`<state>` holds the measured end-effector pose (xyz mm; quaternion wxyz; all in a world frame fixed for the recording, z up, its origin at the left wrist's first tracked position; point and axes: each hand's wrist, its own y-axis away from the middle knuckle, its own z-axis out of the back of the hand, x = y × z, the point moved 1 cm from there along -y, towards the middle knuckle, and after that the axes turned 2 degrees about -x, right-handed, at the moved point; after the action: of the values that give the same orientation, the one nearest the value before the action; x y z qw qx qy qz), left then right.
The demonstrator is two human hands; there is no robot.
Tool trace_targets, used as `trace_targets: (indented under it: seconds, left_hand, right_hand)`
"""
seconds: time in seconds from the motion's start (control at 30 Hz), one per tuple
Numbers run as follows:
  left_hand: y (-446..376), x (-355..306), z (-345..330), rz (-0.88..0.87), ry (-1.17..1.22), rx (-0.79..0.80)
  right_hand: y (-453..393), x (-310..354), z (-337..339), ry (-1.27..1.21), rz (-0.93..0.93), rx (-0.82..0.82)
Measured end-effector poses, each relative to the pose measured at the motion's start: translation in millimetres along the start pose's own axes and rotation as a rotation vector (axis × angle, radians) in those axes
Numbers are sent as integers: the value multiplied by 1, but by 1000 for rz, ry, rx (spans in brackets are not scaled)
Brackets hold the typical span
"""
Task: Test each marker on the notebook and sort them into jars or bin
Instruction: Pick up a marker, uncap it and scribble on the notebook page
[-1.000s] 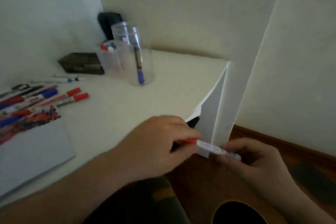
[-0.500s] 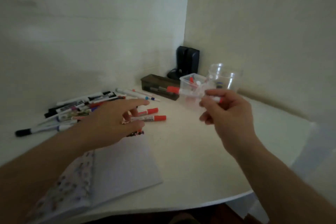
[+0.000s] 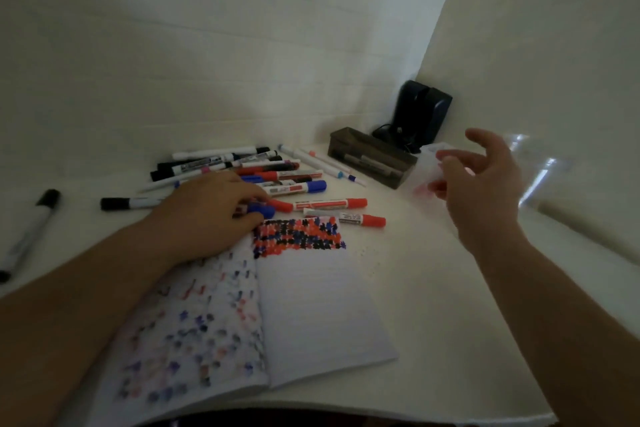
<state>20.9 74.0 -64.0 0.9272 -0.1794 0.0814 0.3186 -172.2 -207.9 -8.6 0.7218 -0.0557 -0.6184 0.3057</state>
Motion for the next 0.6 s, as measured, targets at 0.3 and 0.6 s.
trace_targets:
  seconds: [0.3,0.6]
  left_hand:
    - [-11,-11,-8,-44,-137,-66]
    - [4,-61,6,-176,642,-299]
  right_hand:
    - [56,20,-101,139,290,641]
    - [69,20,-104,-671,-476,1084]
